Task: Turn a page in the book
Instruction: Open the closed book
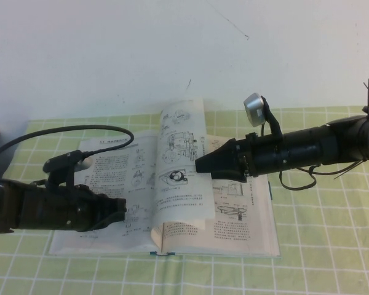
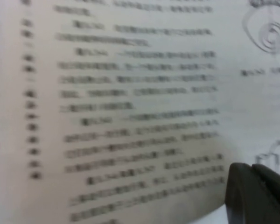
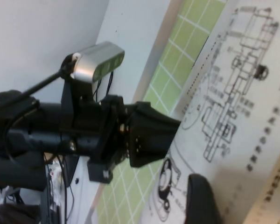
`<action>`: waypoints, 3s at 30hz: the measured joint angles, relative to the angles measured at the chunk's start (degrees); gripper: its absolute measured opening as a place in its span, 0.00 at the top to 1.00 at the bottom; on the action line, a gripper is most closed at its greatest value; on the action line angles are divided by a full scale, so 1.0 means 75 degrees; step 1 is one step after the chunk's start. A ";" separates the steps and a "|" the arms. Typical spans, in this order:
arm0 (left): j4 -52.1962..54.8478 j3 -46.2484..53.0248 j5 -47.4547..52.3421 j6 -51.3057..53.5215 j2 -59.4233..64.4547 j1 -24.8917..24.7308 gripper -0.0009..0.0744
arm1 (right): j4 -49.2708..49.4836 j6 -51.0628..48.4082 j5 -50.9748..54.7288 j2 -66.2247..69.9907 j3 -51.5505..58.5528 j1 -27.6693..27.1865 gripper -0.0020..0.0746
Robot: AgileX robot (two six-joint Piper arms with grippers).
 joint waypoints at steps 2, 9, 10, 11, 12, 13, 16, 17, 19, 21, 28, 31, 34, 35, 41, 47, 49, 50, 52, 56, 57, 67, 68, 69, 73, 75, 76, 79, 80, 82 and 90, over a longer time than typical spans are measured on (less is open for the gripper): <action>0.0002 0.0000 0.0062 0.0038 0.0000 -0.0106 0.99 | 0.0075 0.0042 0.0000 0.0000 0.0000 0.0000 0.46; 0.0002 0.0000 -0.0674 0.0411 -0.0379 -0.0951 0.99 | 0.0685 0.0074 0.0000 0.0000 0.0000 0.0000 0.46; 0.0002 0.0000 -0.0837 0.0447 -0.0446 -0.1055 0.99 | 0.0705 0.0074 0.0000 0.0000 0.0000 0.0000 0.46; 0.0002 0.0000 -0.0948 0.0448 -0.0482 -0.1128 0.99 | 0.0722 0.0074 0.0000 0.0000 0.0000 0.0000 0.46; 0.0002 0.0000 -0.0990 0.0466 -0.0525 -0.1164 0.99 | 0.0722 0.0097 0.0000 0.0000 0.0000 0.0000 0.46; 0.0002 0.0000 -0.1006 0.0466 -0.0590 -0.1188 0.99 | 0.0722 0.0136 0.0000 0.0000 0.0000 0.0000 0.46; 0.0002 0.0014 -0.1006 0.0488 -0.0842 -0.1194 0.99 | 0.0722 0.0223 0.0000 0.0000 0.0000 0.0000 0.46; 0.0002 0.0014 -0.1006 0.0488 -0.0975 -0.1194 0.99 | 0.0722 0.0241 0.0000 0.0000 0.0000 0.0000 0.46; 0.0002 0.0084 -0.0991 0.0488 -0.1292 -0.1194 0.99 | 0.0722 0.0258 0.0000 -0.0029 0.0000 0.0000 0.46; 0.0002 0.0161 -0.0889 0.0488 -0.1682 -0.1207 0.99 | 0.0751 0.0258 0.0000 -0.0082 0.0000 0.0000 0.46; 0.0299 0.0785 -0.1240 0.0488 -0.3142 -0.2457 0.99 | 0.0857 0.0258 0.0000 -0.0223 -0.0085 0.0000 0.46; 0.0322 0.1082 -0.1983 0.0500 -0.3366 -0.3597 0.99 | 0.0857 0.0272 0.0000 -0.0223 -0.0096 0.0000 0.46; 0.0322 0.1257 -0.3107 0.0536 -0.3366 -0.4737 0.99 | 0.0794 0.0325 0.0000 -0.0223 -0.0100 0.0000 0.46; 0.0322 0.1295 -0.3554 0.0536 -0.3351 -0.5137 0.99 | 0.0753 0.0355 0.0000 -0.0223 -0.0100 0.0000 0.46; 0.0299 0.1311 -0.5466 0.0590 -0.2954 -0.7067 0.99 | 0.0676 0.0566 0.0000 -0.0243 -0.0100 0.0125 0.46; 0.0386 0.1311 -0.6435 0.0611 -0.2197 -0.7913 0.99 | 0.0671 0.0630 0.0019 -0.0277 -0.0100 0.0329 0.46; 0.0519 0.1311 -0.6635 0.0609 -0.1978 -0.7951 0.99 | 0.0671 0.0630 0.0019 -0.0290 -0.0100 0.0327 0.46; 0.0623 0.1311 -0.6770 0.0591 -0.1863 -0.7957 0.99 | 0.0671 0.0643 0.0019 -0.0290 -0.0100 0.0327 0.46; 0.0804 0.1311 -0.7106 0.0420 -0.1670 -0.7957 0.99 | 0.0671 0.0660 0.0019 -0.0290 -0.0100 0.0327 0.46; 0.1146 0.1311 -0.7775 -0.0083 -0.1486 -0.7957 0.99 | 0.0671 0.0675 0.0019 -0.0290 -0.0100 0.0327 0.46; 0.1266 0.1311 -0.7828 -0.0203 -0.1486 -0.7957 0.99 | 0.0658 0.0675 0.0019 -0.0290 -0.0100 0.0327 0.46; 0.2130 0.0925 -0.7957 -0.0812 -0.1123 -0.7610 0.99 | 0.0655 0.0770 0.0019 -0.0290 -0.0100 0.0364 0.46; 0.2148 0.0862 -0.7919 -0.0812 -0.1071 -0.7523 0.99 | 0.0655 0.0782 0.0019 -0.0290 -0.0100 0.0364 0.46; 0.2146 0.0809 -0.7897 -0.0812 -0.1011 -0.7436 0.99 | 0.0642 0.0788 0.0019 -0.0290 -0.0100 0.0364 0.46; 0.2128 0.0753 -0.7775 -0.0812 -0.0944 -0.7098 0.99 | 0.0642 0.0818 0.0019 -0.0290 -0.0100 0.0370 0.46; 0.2025 0.0753 -0.7759 -0.0812 -0.0931 -0.6912 0.99 | 0.0642 0.0818 0.0019 -0.0290 -0.0100 0.0370 0.46; 0.1971 0.0753 -0.7740 -0.0816 -0.0916 -0.6836 0.99 | 0.0639 0.0824 0.0019 -0.0305 -0.0100 0.0370 0.46; 0.1785 0.0740 -0.7722 -0.0816 -0.0907 -0.6645 0.99 | 0.0567 0.0836 0.0019 -0.0388 -0.0100 0.0370 0.46; 0.1736 0.0740 -0.7722 -0.0816 -0.0907 -0.6593 0.99 | 0.0511 0.0849 0.0019 -0.0433 -0.0100 0.0370 0.46; 0.1684 0.0740 -0.7722 -0.0816 -0.0907 -0.6574 0.99 | 0.0324 0.0871 0.0019 -0.0576 -0.0100 0.0370 0.46; 0.1530 0.0740 -0.8011 -0.0764 -0.0907 -0.6568 0.99 | -0.1169 0.0902 0.0070 -0.1475 -0.0100 0.0308 0.48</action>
